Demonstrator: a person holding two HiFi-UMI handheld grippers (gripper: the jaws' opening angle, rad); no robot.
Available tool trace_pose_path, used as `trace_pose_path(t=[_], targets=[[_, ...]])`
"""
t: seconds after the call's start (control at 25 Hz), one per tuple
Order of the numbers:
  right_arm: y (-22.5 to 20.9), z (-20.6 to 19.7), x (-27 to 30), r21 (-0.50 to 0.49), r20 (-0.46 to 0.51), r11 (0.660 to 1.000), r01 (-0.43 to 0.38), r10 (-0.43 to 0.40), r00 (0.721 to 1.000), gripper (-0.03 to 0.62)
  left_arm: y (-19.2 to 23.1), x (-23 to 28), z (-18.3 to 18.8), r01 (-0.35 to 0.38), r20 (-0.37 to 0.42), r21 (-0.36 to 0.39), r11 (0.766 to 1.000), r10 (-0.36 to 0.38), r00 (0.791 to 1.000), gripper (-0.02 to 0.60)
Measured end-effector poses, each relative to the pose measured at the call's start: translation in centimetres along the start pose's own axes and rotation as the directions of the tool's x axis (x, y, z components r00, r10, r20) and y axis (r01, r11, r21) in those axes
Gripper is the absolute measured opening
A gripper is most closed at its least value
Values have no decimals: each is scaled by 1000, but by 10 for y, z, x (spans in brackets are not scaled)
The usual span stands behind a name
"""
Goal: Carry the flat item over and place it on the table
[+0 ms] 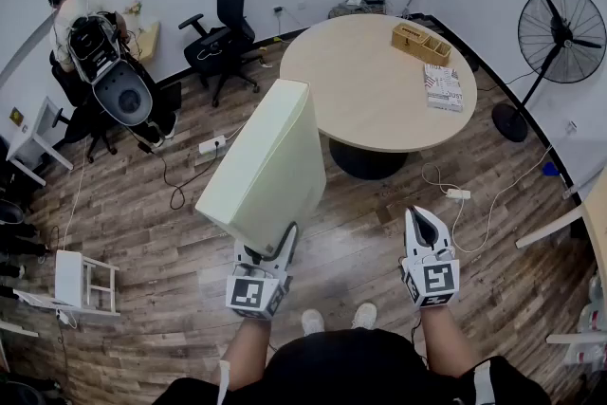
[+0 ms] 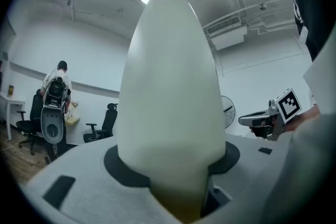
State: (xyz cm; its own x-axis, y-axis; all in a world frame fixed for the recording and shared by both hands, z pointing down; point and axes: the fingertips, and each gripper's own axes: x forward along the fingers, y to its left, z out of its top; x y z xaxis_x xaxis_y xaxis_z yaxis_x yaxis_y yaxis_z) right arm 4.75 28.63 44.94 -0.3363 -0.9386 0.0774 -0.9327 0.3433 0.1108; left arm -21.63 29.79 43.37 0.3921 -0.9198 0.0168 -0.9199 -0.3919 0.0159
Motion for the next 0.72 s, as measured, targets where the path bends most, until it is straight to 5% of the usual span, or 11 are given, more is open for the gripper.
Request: trace_pose_path(t=[0.72], targets=[[-83, -21, 3, 39, 27, 998, -47, 46, 999, -3, -48, 43, -10, -73, -26, -12, 997, 73, 997, 259]])
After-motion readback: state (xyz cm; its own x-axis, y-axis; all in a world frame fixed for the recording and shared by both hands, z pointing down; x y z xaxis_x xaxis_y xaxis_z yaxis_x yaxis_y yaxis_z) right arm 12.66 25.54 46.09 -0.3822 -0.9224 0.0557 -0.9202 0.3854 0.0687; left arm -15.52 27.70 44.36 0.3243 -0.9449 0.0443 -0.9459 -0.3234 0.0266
